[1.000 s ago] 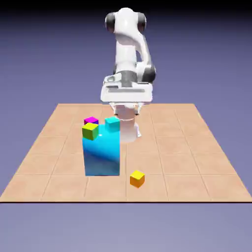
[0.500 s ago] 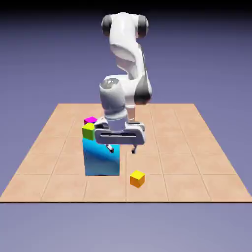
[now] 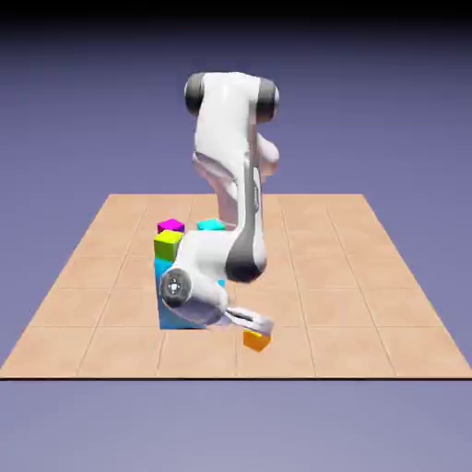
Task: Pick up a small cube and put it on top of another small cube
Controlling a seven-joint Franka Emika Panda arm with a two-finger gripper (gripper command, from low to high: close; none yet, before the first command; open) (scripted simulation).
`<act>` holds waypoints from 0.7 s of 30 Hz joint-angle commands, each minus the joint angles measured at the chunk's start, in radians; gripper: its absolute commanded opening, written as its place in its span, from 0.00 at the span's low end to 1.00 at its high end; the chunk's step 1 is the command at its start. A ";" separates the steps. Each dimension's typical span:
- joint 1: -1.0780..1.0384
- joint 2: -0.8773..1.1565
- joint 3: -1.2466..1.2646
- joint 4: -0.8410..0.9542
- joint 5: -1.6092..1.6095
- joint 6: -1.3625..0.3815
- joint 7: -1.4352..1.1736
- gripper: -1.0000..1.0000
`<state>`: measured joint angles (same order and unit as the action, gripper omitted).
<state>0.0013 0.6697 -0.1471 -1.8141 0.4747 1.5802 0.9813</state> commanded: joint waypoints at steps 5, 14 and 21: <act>-0.001 0.132 -0.016 0.106 0.051 -0.155 0.026 0.50; 0.005 0.134 -0.013 0.086 0.056 -0.134 0.020 0.00; 0.016 -0.049 -0.076 0.126 0.036 -0.147 0.117 0.00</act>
<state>0.0172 0.6208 -0.2236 -1.6883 0.5123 1.4337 1.0987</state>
